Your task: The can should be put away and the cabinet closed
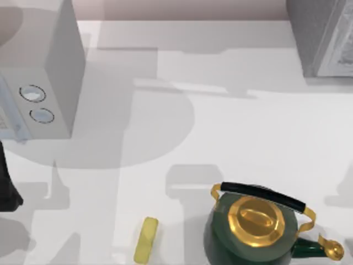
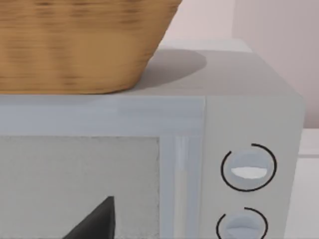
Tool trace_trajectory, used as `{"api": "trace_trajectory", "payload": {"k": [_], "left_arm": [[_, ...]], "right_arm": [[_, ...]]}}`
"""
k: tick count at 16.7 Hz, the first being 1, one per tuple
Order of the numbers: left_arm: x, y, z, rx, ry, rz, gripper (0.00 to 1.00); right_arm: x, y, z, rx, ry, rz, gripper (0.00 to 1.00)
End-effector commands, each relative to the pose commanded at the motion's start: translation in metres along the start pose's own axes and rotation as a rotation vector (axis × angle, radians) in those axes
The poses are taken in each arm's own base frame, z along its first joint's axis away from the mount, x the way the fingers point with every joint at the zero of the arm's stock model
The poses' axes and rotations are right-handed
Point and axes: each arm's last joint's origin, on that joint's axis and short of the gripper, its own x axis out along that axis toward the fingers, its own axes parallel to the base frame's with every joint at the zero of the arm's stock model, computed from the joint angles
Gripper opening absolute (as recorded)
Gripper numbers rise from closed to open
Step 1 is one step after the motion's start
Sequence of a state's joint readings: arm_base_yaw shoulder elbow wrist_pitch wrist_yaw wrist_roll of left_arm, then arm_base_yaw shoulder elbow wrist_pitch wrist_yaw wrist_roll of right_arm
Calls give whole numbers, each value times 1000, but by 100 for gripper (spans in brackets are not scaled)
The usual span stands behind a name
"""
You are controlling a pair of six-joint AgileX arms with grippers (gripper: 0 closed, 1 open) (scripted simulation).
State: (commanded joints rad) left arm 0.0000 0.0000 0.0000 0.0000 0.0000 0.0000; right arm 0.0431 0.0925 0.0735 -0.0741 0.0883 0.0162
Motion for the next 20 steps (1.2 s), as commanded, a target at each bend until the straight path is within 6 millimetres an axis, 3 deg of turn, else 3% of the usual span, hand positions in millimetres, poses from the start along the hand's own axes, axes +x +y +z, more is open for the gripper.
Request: {"api": "trace_trajectory", "payload": {"k": [4,12,16,20], "left_arm": [[0,0,0,0,0,0,100],[0,0,0,0,0,0,100],[0,0,0,0,0,0,100],[0,0,0,0,0,0,100]], "right_arm": [[-1,-2,-10,-10,-90,45,0],[-1,-2,-4,-10,-71,42,0],[0,-1,37,-13,-12,16,0],[11,4,118,-13,5,-3,0]]}}
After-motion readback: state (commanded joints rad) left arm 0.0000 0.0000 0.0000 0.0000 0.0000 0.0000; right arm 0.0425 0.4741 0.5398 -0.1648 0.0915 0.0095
